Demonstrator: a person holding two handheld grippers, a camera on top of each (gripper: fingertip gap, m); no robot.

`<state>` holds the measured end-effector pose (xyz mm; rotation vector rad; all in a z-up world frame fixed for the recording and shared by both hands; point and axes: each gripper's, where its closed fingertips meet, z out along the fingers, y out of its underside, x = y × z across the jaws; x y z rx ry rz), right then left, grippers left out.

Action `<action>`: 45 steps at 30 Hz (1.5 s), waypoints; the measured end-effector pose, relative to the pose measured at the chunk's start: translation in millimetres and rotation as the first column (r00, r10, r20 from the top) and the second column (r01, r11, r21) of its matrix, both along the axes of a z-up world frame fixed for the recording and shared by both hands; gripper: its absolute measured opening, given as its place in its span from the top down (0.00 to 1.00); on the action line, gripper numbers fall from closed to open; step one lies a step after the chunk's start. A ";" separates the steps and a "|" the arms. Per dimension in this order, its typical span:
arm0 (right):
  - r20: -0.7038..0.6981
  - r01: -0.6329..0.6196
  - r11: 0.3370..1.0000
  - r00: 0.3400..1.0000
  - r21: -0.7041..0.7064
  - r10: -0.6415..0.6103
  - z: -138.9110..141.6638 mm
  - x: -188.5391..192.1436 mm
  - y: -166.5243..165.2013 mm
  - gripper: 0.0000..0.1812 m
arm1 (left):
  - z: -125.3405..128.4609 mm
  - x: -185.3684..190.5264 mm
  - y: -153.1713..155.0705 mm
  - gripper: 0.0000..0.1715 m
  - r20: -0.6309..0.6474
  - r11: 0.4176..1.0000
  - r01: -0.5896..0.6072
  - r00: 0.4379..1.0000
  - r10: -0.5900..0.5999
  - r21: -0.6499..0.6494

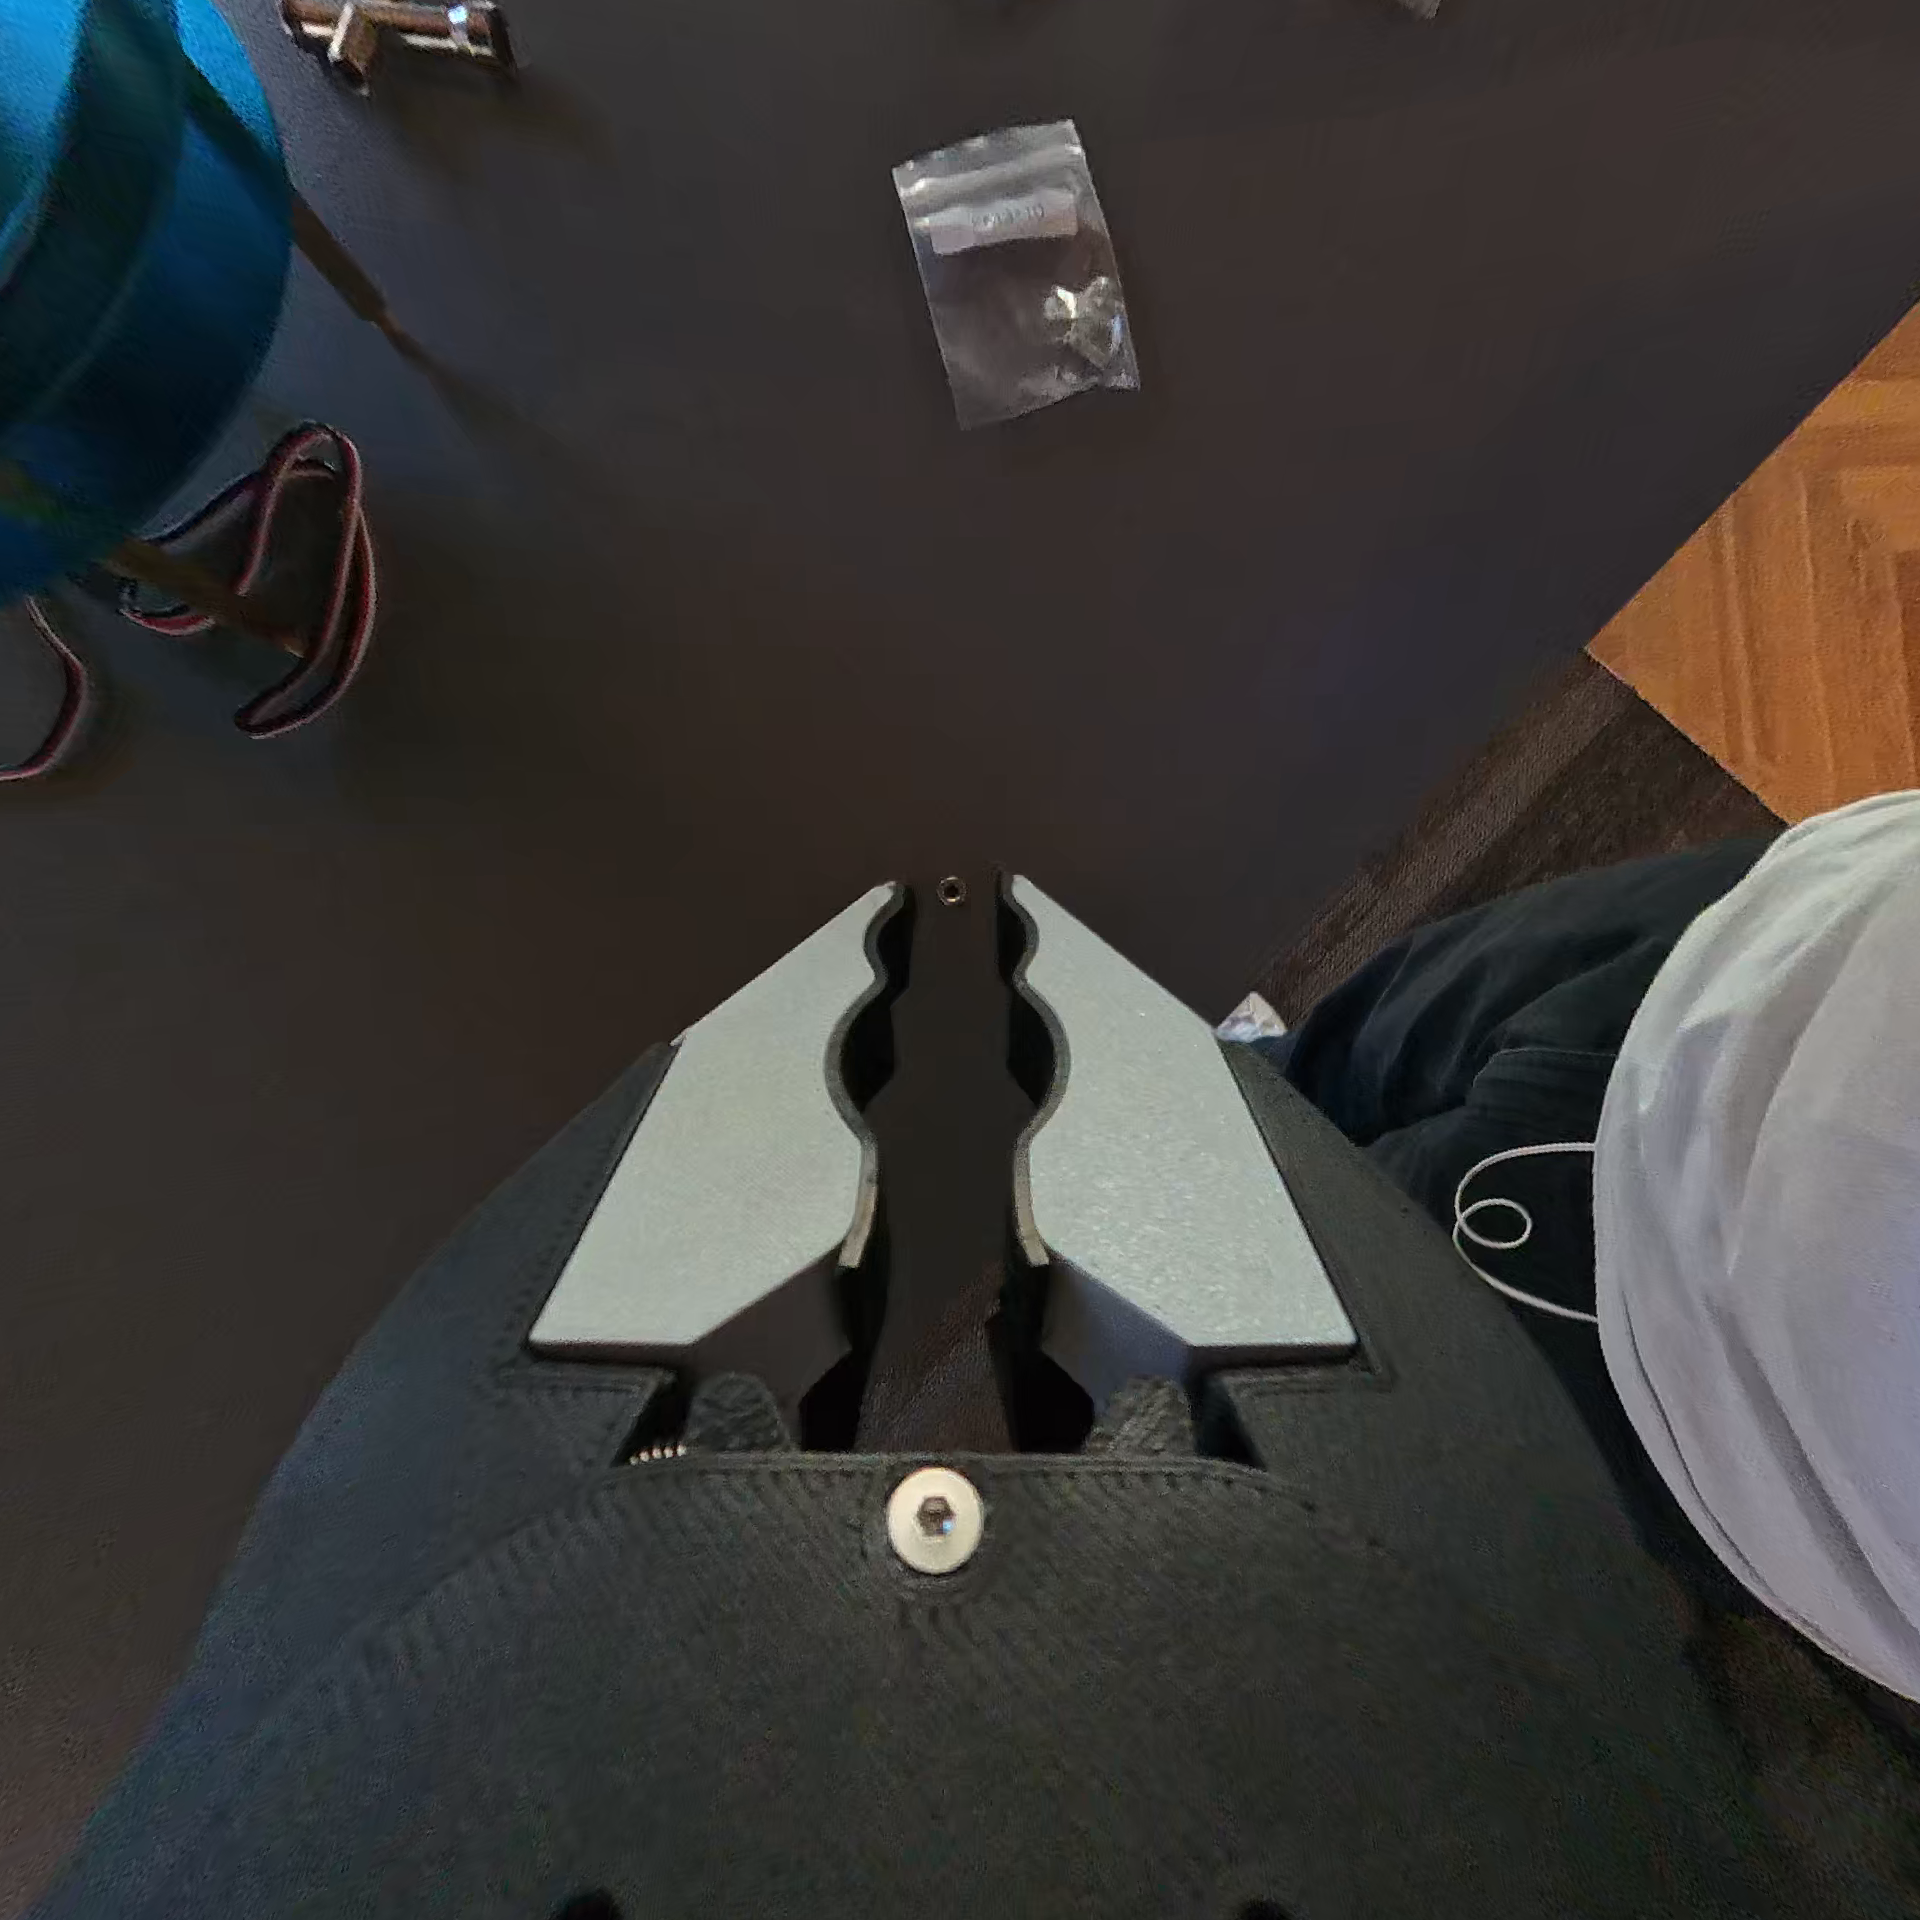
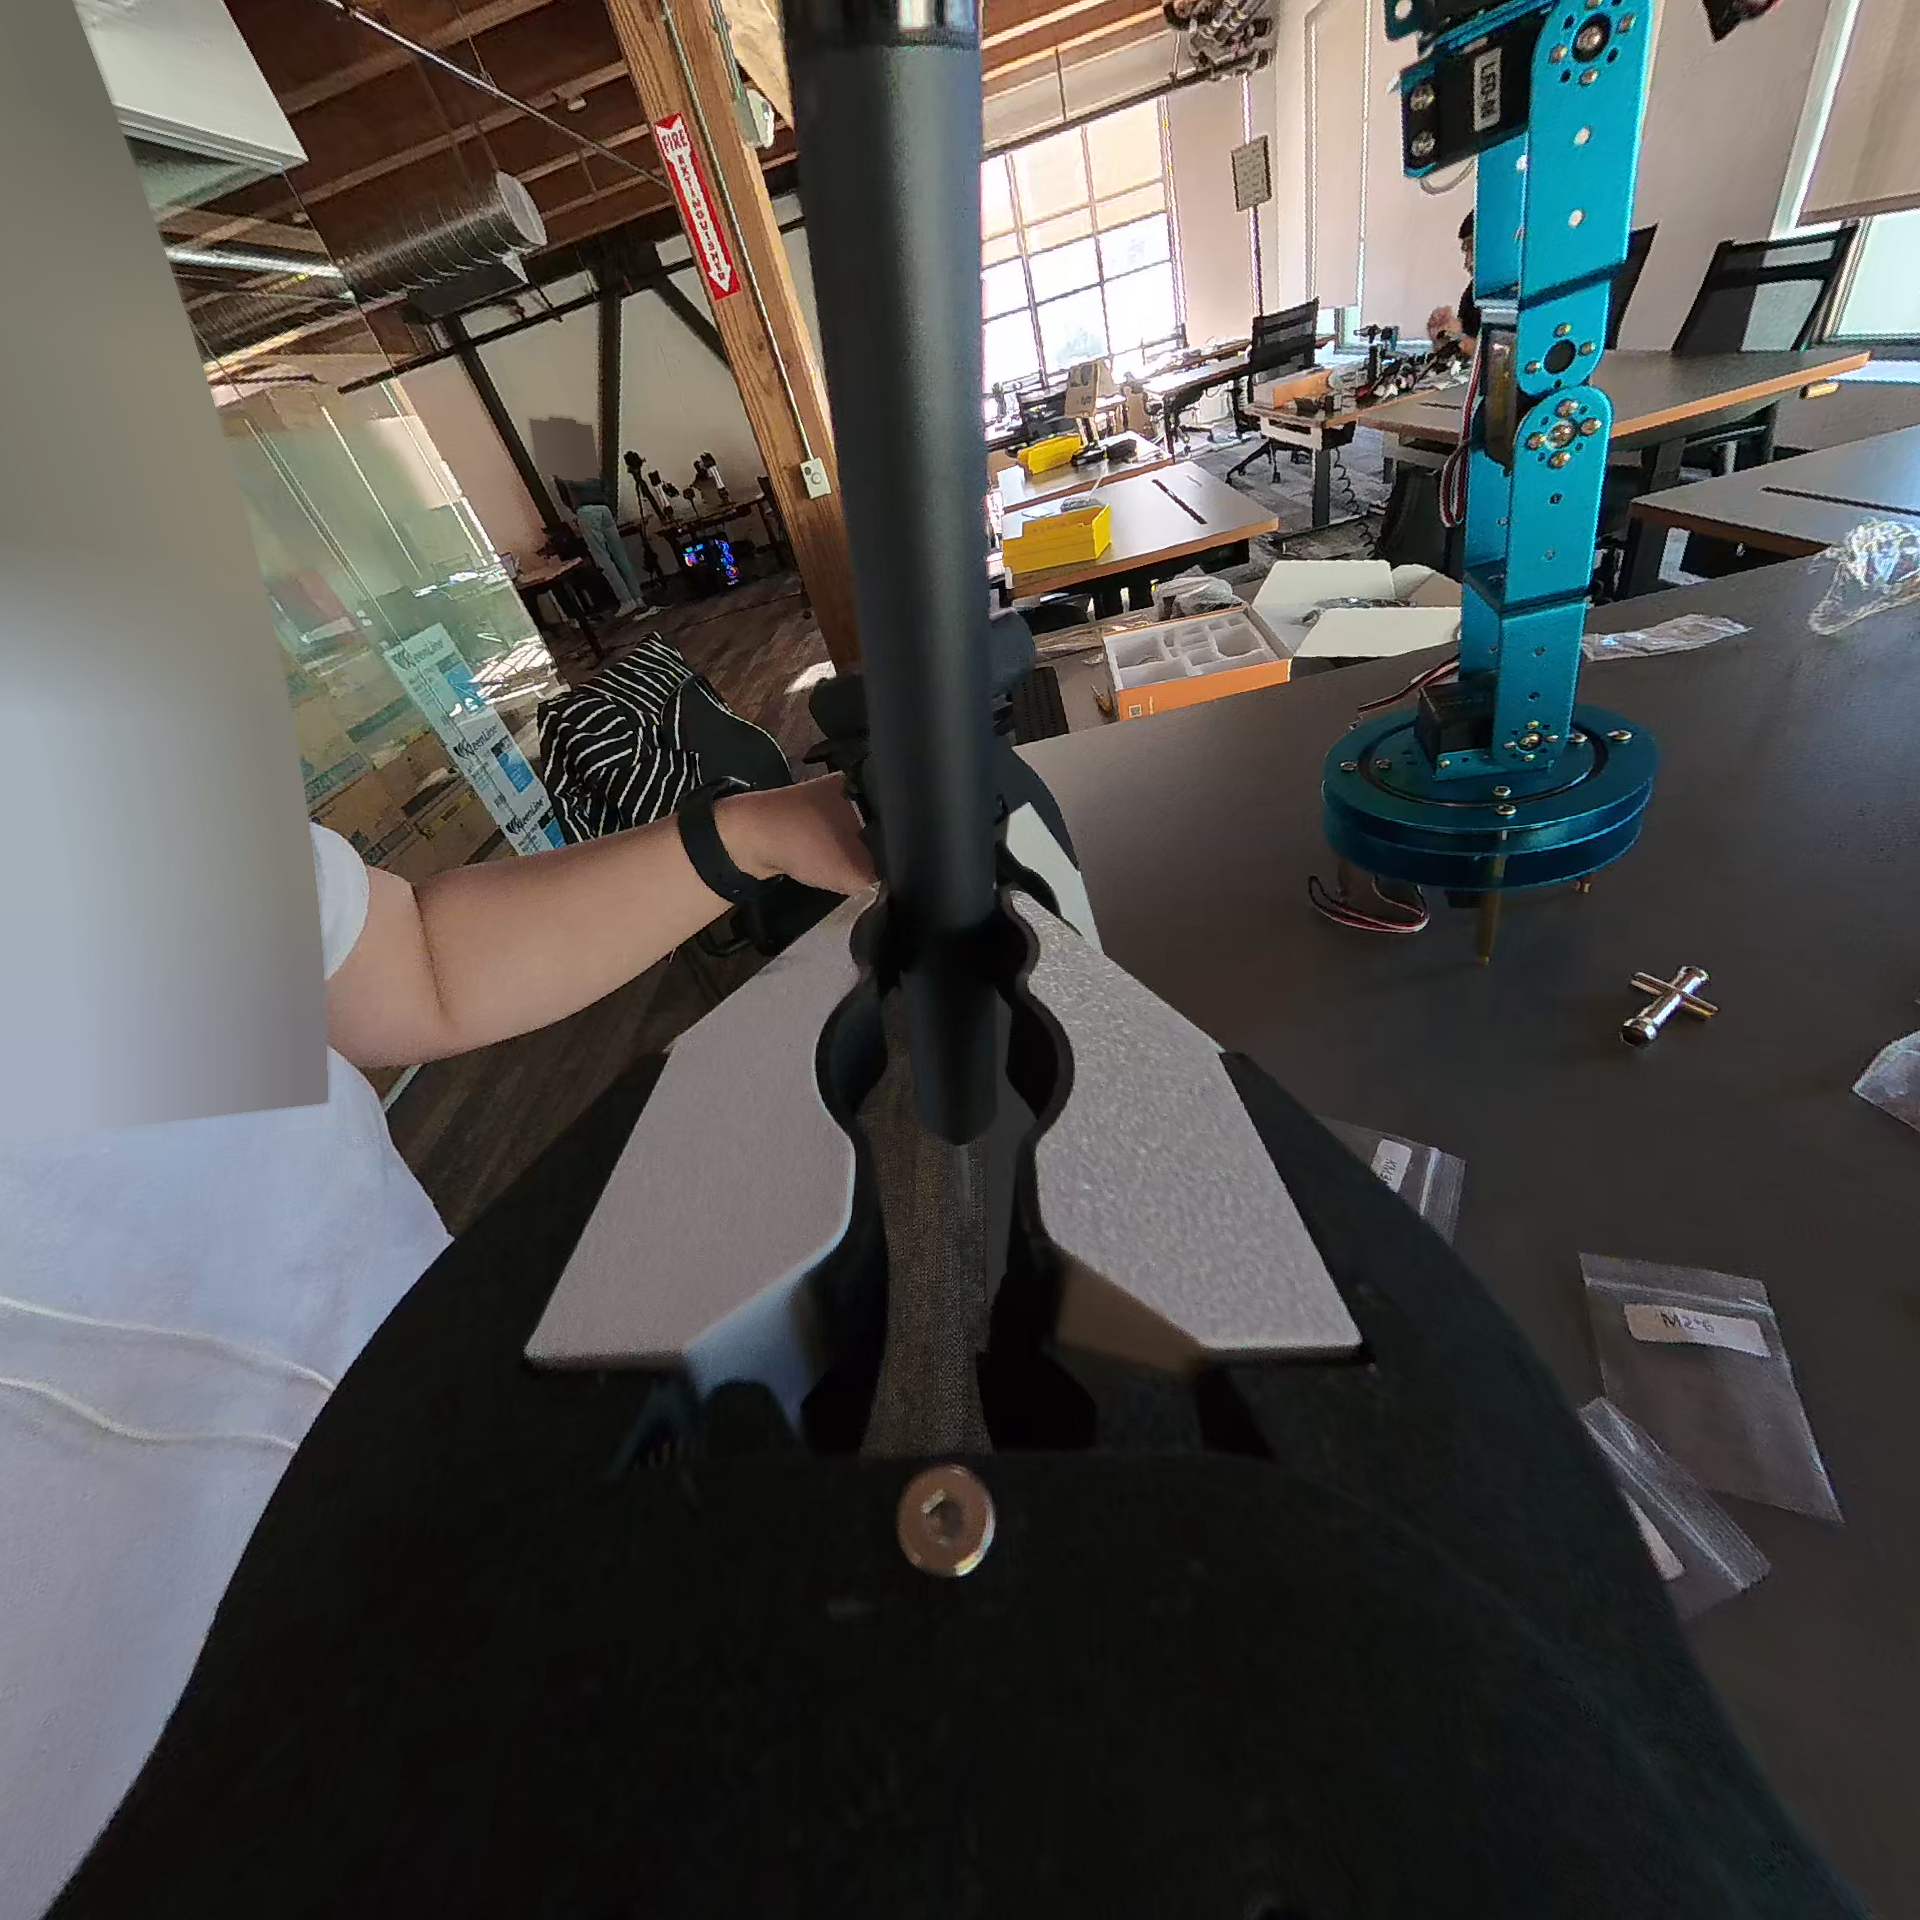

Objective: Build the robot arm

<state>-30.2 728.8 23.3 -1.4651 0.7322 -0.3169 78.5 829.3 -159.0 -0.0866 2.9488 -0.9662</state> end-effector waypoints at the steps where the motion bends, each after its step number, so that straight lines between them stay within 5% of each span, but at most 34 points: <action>1: -0.002 0.000 1.000 1.000 0.001 0.000 -0.9 0.6 0.0 0.91 | -2.8 1.3 0.9 0.90 0.008 1.000 0.001 1.000 -0.001 0.018; 22: -0.017 0.004 1.000 1.000 0.004 -0.004 -8.1 3.9 -8.6 0.91 | -4.5 -0.7 -2.7 0.98 0.029 0.998 0.059 0.998 -0.060 0.015; 27: 0.007 0.031 0.999 0.999 0.013 -0.031 -5.4 6.9 -15.0 0.92 | 17.2 -1.2 -6.3 0.98 -0.127 0.982 -0.053 0.992 0.030 -0.183; 34: 0.057 0.040 0.998 0.997 0.051 -0.043 6.6 23.5 -14.8 0.91 | 88.3 5.1 -3.4 0.98 -0.547 0.786 -0.311 0.836 -0.042 -0.535; 39: 0.133 -0.007 0.998 0.991 0.066 -0.002 33.5 44.8 -2.0 0.91 | 142.7 12.7 9.9 0.98 -0.627 0.636 -0.360 0.735 -0.257 -0.683; 45: 0.245 -0.030 0.997 0.969 0.065 0.013 74.9 86.5 14.9 0.91 | 196.2 39.5 21.9 1.00 -0.574 0.500 -0.330 0.659 -0.486 -0.801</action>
